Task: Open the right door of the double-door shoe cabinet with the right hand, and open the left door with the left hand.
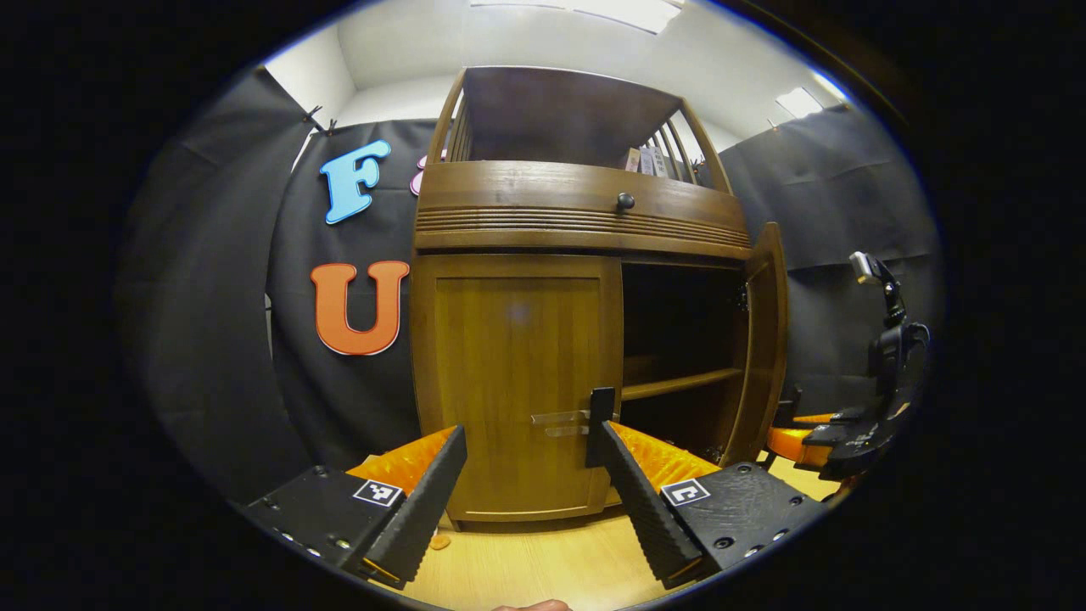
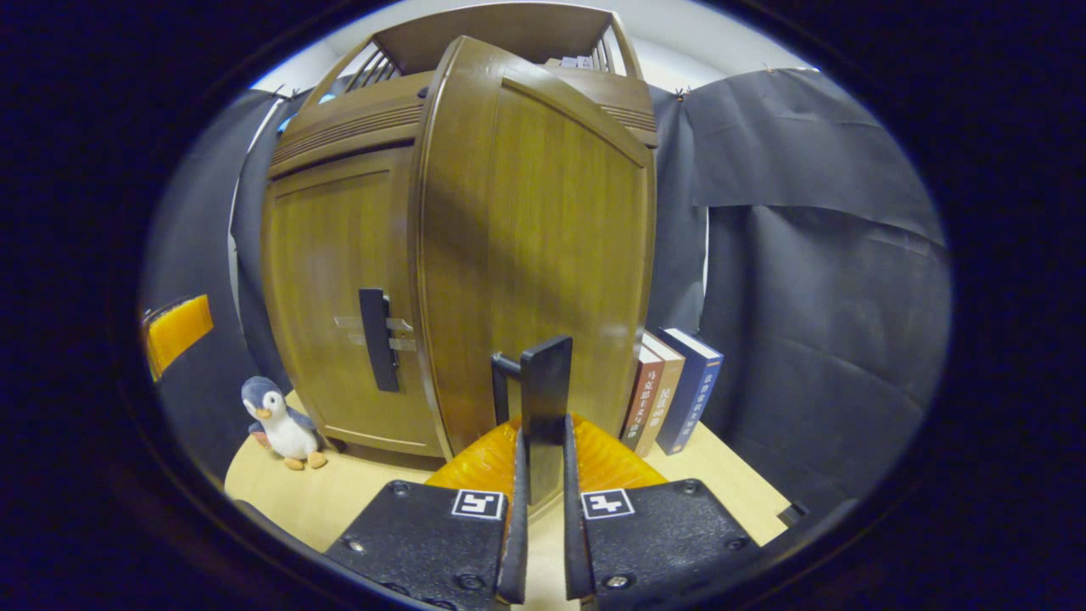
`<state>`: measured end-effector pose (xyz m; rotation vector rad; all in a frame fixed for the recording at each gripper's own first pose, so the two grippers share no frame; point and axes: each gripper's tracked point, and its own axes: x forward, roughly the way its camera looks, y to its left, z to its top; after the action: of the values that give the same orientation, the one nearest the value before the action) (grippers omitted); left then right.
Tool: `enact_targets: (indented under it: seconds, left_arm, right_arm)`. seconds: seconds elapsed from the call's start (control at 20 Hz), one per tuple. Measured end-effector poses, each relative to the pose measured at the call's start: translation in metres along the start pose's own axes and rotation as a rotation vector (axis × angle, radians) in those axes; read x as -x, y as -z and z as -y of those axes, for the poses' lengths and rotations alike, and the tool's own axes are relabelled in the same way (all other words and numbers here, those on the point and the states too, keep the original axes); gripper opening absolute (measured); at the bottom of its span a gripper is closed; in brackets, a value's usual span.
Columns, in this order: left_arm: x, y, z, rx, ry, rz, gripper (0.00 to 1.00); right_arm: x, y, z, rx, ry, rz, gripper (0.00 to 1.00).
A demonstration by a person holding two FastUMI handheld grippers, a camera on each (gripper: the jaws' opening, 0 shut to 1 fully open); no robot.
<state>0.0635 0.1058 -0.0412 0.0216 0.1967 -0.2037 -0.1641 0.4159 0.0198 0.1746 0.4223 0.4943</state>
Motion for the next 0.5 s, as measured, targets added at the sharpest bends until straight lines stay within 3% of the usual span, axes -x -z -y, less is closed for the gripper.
enact_targets:
  seconds: [0.2, 0.5]
  left_arm:
    - [0.0, -0.011, 0.014, 0.024, -0.023, 0.022, 0.95]
    - [-0.01, -0.012, 0.05, 0.001, -0.002, 0.013, 0.95]
  right_arm:
    - [0.007, 0.003, 0.012, -0.078, -0.049, -0.006, 0.19]
    - [0.019, 0.007, 0.045, -0.052, -0.051, -0.004, 0.17]
